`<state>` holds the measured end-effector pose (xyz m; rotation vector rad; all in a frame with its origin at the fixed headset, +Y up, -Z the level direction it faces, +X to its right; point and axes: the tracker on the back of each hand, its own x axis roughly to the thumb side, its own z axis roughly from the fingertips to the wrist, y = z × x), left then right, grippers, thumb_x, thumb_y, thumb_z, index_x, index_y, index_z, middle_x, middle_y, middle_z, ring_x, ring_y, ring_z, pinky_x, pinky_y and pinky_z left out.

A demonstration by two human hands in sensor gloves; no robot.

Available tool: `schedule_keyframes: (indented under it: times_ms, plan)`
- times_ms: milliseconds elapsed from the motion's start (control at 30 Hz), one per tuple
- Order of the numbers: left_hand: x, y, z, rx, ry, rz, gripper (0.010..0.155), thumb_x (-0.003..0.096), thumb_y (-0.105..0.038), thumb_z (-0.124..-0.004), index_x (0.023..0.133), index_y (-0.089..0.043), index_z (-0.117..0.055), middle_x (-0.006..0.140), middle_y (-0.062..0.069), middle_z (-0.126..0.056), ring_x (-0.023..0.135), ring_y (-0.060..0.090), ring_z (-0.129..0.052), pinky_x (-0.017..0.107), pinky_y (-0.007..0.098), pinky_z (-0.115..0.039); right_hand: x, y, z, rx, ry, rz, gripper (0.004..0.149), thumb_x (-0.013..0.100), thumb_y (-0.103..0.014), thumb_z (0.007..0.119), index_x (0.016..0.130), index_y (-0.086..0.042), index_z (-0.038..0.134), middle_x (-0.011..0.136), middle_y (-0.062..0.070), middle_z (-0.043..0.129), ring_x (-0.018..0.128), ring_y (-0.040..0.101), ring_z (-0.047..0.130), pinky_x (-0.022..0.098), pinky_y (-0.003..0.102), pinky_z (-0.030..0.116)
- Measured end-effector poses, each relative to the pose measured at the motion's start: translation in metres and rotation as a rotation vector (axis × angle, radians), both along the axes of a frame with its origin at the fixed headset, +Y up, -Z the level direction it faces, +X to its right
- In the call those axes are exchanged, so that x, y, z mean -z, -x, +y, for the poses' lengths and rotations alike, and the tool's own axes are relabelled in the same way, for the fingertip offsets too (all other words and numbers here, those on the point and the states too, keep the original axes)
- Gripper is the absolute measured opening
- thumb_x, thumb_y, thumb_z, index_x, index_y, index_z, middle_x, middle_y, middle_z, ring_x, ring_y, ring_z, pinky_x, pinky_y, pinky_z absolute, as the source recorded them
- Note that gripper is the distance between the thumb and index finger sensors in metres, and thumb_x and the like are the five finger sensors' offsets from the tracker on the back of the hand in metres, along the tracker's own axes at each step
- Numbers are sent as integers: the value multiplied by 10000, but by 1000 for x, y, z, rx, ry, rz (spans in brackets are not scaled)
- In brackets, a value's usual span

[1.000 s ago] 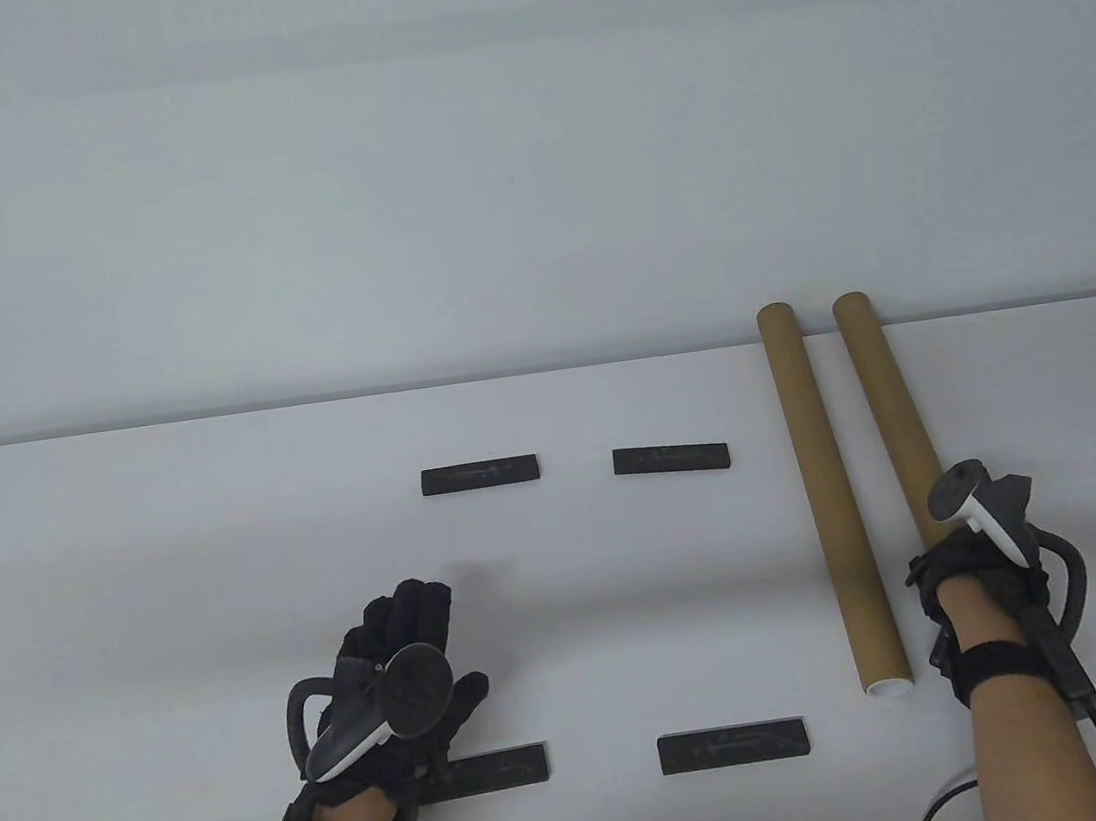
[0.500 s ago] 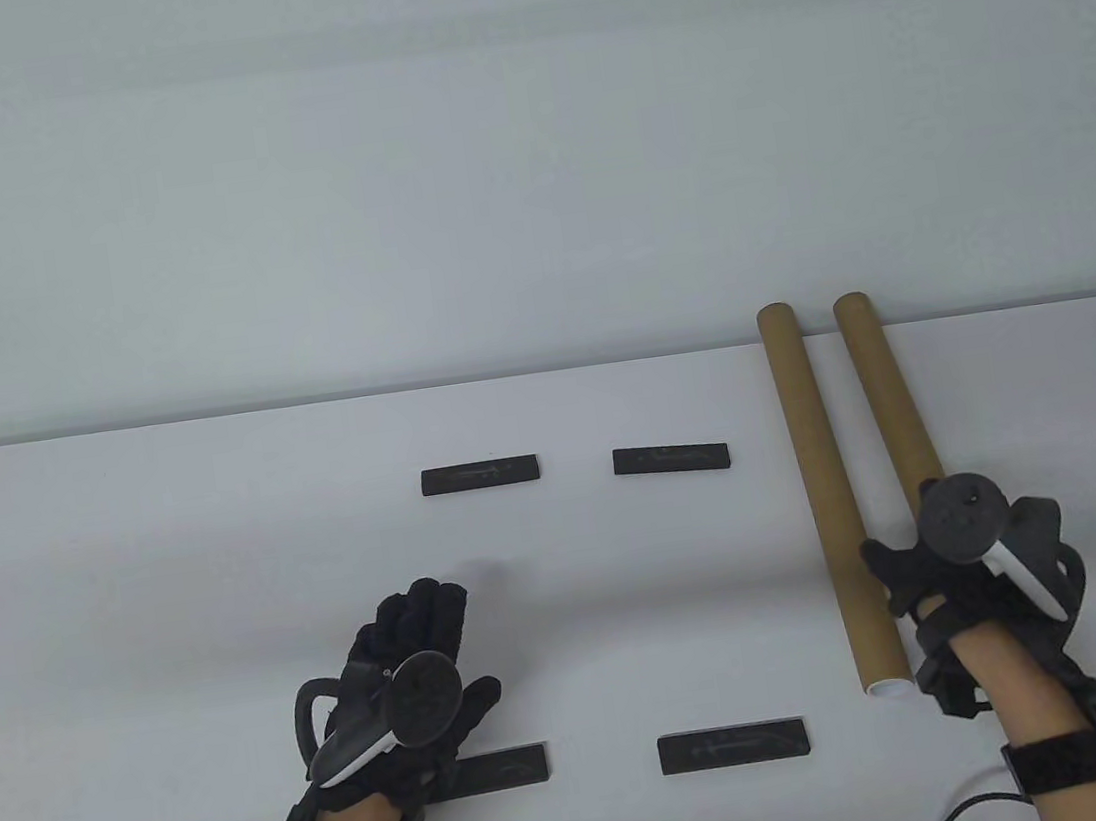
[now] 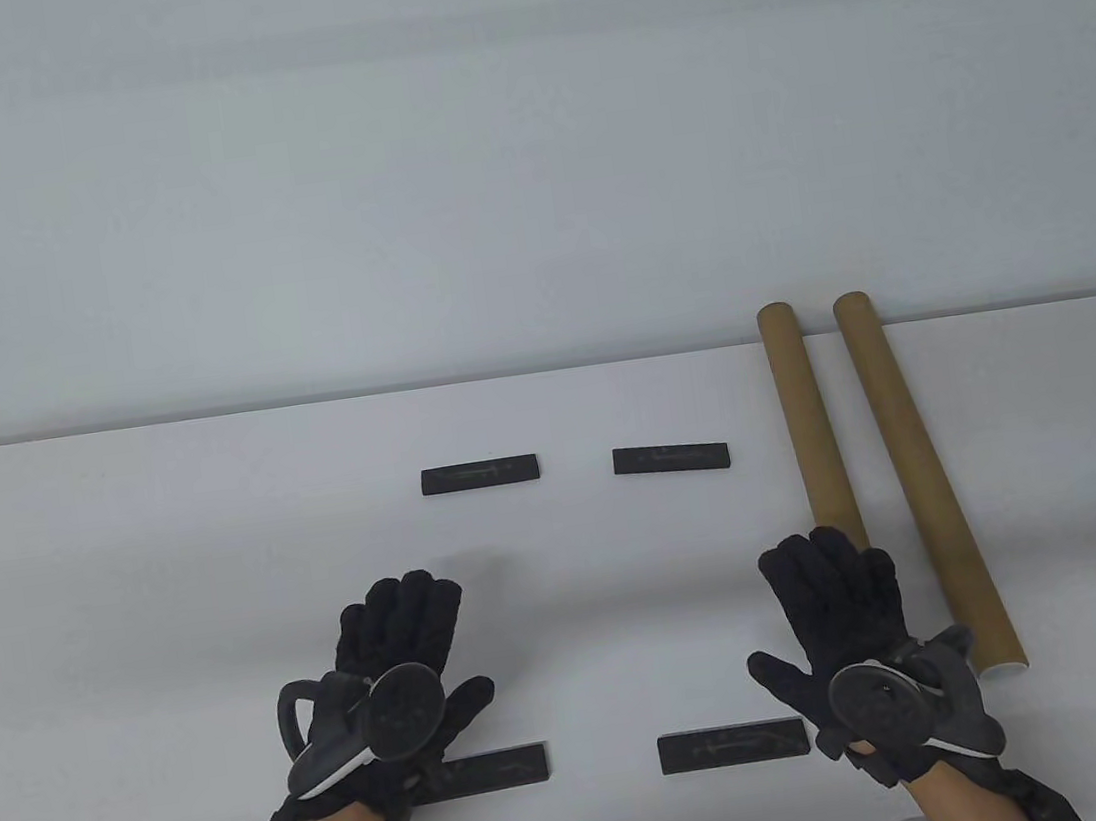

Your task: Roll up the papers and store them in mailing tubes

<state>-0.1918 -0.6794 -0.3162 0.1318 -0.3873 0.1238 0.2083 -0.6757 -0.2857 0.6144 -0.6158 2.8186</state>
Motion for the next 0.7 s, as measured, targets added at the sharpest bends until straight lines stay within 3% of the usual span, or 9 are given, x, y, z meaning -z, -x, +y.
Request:
schedule_keyframes:
  times_ms: [233,700]
  plan:
    - [-4,-3,2,18,-26,-30,935,357,-713,-705,1119,-288,-369,1188,105,-409,1116,477,-478,773,612,-450,-2,15,-12,-28,37,71,929,468,-604,805,1154,-108,420,1190,214,453,1097,586,473,674,784,416]
    - [0,-6,-7,48,11,-34,941,359,-713,-702,1120,-287,-350,1191,105,-392,1114,485,-464,770,618,-453,2,11,-16,-25,68,47,915,477,-583,807,1151,-95,427,1181,228,465,1086,596,485,667,789,425]
